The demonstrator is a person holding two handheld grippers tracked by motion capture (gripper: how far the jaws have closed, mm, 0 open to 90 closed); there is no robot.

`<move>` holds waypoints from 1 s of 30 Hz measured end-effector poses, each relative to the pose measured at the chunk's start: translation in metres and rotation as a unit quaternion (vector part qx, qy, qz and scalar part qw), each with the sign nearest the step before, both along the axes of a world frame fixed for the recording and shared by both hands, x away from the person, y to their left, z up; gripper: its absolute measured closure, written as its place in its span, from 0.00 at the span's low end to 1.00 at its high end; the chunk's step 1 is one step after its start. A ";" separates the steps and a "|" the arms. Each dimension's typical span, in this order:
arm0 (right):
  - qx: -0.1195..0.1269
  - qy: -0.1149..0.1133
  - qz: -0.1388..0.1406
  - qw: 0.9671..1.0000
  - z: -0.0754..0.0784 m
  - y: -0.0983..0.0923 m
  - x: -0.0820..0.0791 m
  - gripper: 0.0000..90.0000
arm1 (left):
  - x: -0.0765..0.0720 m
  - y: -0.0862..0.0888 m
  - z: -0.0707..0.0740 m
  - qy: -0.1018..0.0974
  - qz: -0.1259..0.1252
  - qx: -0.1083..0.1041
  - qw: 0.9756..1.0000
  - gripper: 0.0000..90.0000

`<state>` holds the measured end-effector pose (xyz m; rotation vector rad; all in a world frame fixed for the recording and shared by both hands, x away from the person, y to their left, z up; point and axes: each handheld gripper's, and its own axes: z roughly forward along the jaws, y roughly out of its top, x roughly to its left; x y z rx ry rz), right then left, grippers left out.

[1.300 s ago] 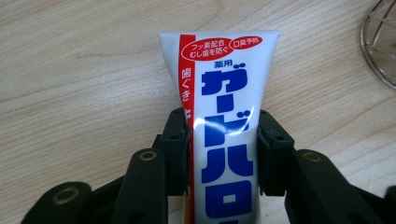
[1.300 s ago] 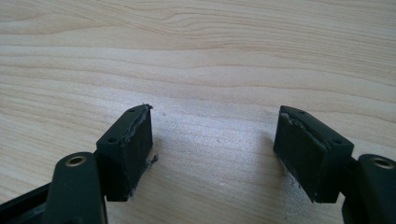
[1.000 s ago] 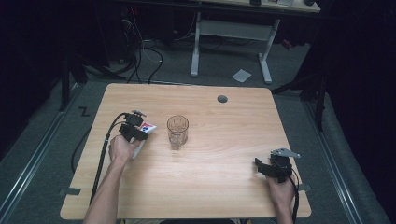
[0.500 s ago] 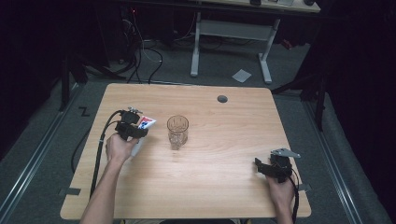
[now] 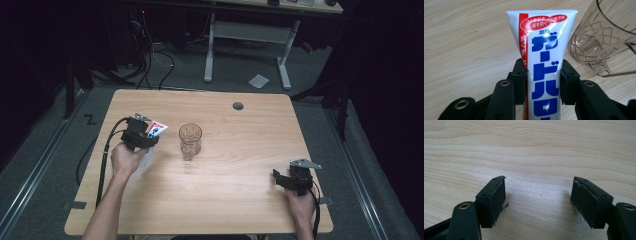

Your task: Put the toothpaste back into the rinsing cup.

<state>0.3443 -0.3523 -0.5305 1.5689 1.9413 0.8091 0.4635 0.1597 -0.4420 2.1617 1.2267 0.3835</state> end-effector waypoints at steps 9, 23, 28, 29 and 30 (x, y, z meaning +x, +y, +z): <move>0.001 0.000 -0.001 1.000 0.000 0.000 0.000 0.31 | -0.008 -0.001 0.008 -0.010 -0.012 -0.016 1.000 0.71; 0.001 0.000 0.000 1.000 0.000 0.000 0.000 0.31 | -0.020 -0.010 0.031 -0.041 -0.032 -0.035 0.998 0.71; 0.001 0.000 0.000 1.000 0.000 0.000 0.000 0.31 | -0.023 -0.015 0.040 -0.051 -0.043 -0.039 0.997 0.71; 0.000 0.000 0.001 1.000 0.000 0.000 0.000 0.31 | -0.024 -0.016 0.041 -0.052 -0.044 -0.042 0.997 0.71; 0.000 -0.001 0.001 1.000 0.000 0.000 0.000 0.31 | -0.024 -0.017 0.043 -0.053 -0.047 -0.045 0.996 0.71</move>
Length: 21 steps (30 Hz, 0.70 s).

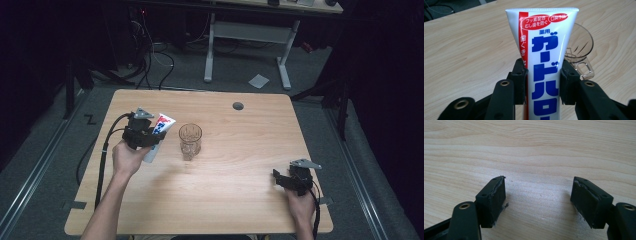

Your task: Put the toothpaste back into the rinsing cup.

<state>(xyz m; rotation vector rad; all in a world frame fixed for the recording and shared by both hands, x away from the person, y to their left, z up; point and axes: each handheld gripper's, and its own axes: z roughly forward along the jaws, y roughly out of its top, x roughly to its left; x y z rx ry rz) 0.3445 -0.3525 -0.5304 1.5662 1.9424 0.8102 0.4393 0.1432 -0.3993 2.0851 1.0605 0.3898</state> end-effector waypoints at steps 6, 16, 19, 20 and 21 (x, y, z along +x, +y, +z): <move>0.001 0.001 -0.001 1.000 0.000 0.000 0.000 0.31 | -0.001 -0.004 0.006 -0.003 -0.010 -0.018 1.000 0.71; 0.000 0.000 0.000 1.000 0.000 0.000 0.000 0.31 | 0.001 -0.015 0.016 -0.012 -0.022 -0.032 0.999 0.71; 0.001 0.001 -0.001 1.000 0.000 0.000 0.000 0.31 | 0.003 -0.018 0.019 -0.013 -0.028 -0.038 0.999 0.71; 0.000 0.000 0.000 1.000 0.000 0.000 0.000 0.31 | 0.003 -0.020 0.021 -0.015 -0.030 -0.036 0.999 0.71; 0.000 0.000 0.000 1.000 0.000 0.000 0.000 0.31 | 0.004 -0.021 0.022 -0.015 -0.030 -0.036 0.999 0.71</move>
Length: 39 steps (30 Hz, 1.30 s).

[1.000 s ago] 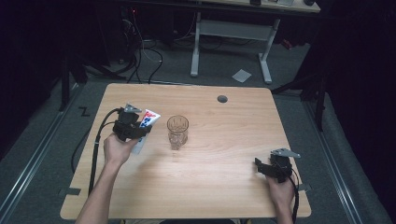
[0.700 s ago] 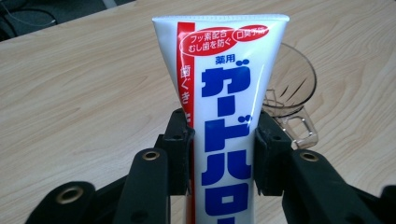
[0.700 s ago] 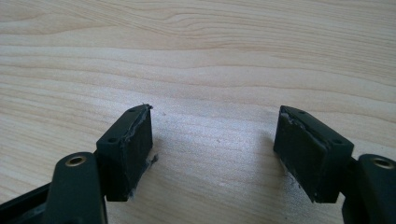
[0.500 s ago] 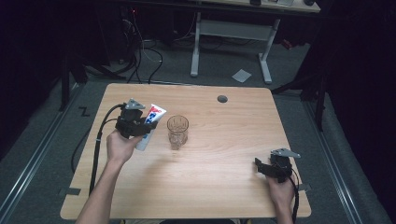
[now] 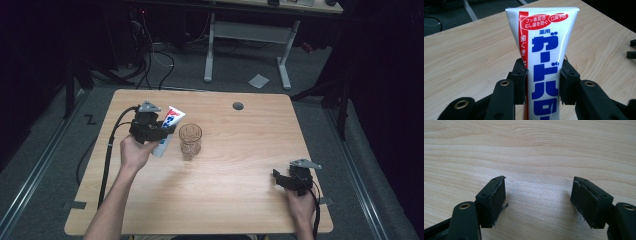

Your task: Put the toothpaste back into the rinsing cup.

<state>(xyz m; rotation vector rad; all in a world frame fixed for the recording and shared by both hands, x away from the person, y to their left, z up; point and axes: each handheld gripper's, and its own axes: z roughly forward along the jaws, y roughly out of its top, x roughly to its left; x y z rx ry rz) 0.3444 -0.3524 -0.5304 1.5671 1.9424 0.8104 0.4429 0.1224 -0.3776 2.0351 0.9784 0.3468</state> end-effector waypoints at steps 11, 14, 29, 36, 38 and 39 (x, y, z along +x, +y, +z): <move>0.001 0.001 -0.001 1.000 0.000 0.000 0.000 0.31 | 0.009 -0.014 0.007 -0.002 -0.013 -0.018 1.000 0.71; 0.000 0.000 0.000 1.000 0.000 0.000 0.000 0.31 | 0.012 -0.020 0.010 -0.005 -0.017 -0.017 1.000 0.71; 0.001 0.001 0.000 1.000 0.000 0.000 0.000 0.31 | 0.027 -0.052 0.017 -0.023 -0.039 -0.011 0.999 0.71; 0.001 0.001 0.000 1.000 0.000 0.000 0.000 0.31 | 0.037 -0.063 0.014 -0.032 -0.039 -0.015 0.999 0.71; 0.001 0.001 0.000 1.000 0.000 0.000 0.000 0.31 | 0.041 -0.065 0.013 -0.033 -0.035 -0.016 0.999 0.71; 0.001 0.001 0.000 1.000 0.000 0.000 0.000 0.31 | 0.042 -0.066 0.012 -0.034 -0.033 -0.017 0.999 0.71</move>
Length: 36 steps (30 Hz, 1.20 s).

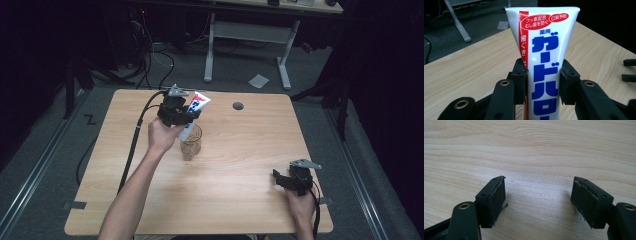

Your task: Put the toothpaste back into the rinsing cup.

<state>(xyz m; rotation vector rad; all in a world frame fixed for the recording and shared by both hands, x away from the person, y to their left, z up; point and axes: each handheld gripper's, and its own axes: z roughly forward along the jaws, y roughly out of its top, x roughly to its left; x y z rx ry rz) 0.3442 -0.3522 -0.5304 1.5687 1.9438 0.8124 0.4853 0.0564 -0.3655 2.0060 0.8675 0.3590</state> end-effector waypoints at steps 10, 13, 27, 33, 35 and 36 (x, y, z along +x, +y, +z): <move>0.000 0.001 0.001 1.000 0.000 0.000 0.000 0.31 | 0.010 -0.010 -0.007 -0.016 0.006 0.004 1.000 0.71; 0.000 0.001 0.001 1.000 0.000 0.000 0.000 0.31 | 0.012 -0.012 -0.010 -0.018 0.008 0.009 1.000 0.70; 0.000 0.001 0.002 1.000 0.000 0.000 0.000 0.31 | 0.015 -0.015 -0.024 -0.021 0.009 0.024 0.999 0.70; -0.001 0.001 0.002 1.000 0.000 0.000 0.000 0.31 | 0.016 -0.014 -0.027 -0.018 0.011 0.022 1.000 0.69; -0.001 0.001 0.001 1.000 0.000 0.000 0.000 0.31 | 0.016 -0.015 -0.029 -0.017 0.010 0.025 0.999 0.69; -0.001 0.001 0.001 1.000 0.000 0.000 0.000 0.31 | 0.016 -0.015 -0.029 -0.018 0.009 0.027 0.999 0.69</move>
